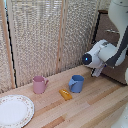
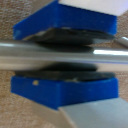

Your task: Please adjust your gripper to match the height of the lower drawer handle. Progress your gripper onward until it happens to touch the drawer handle. Now, firmly take hold of it with your gripper, then steadily retract it to swing the drawer wide open.

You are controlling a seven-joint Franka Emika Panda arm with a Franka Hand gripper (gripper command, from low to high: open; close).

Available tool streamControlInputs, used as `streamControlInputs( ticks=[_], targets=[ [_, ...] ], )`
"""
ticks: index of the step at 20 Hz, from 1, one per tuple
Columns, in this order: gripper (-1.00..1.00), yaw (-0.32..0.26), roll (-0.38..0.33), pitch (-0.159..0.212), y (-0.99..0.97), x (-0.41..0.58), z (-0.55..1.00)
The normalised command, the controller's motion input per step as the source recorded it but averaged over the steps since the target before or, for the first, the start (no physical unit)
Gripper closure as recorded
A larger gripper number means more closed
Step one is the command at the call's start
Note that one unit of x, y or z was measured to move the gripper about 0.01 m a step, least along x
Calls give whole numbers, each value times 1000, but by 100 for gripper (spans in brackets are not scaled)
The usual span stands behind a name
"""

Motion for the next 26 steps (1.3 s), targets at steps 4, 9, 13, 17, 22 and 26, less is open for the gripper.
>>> streamControlInputs(
  ticks=[4,9,13,17,22,26],
  targets=[
    [100,0,366,4,511,126,46],
    [100,0,360,38,533,141,5],
    [100,0,324,31,609,84,-65],
    [100,0,289,20,659,6,-179],
    [-100,2,41,2,422,0,-79],
    [-100,11,0,1,51,41,-1]
  ],
)
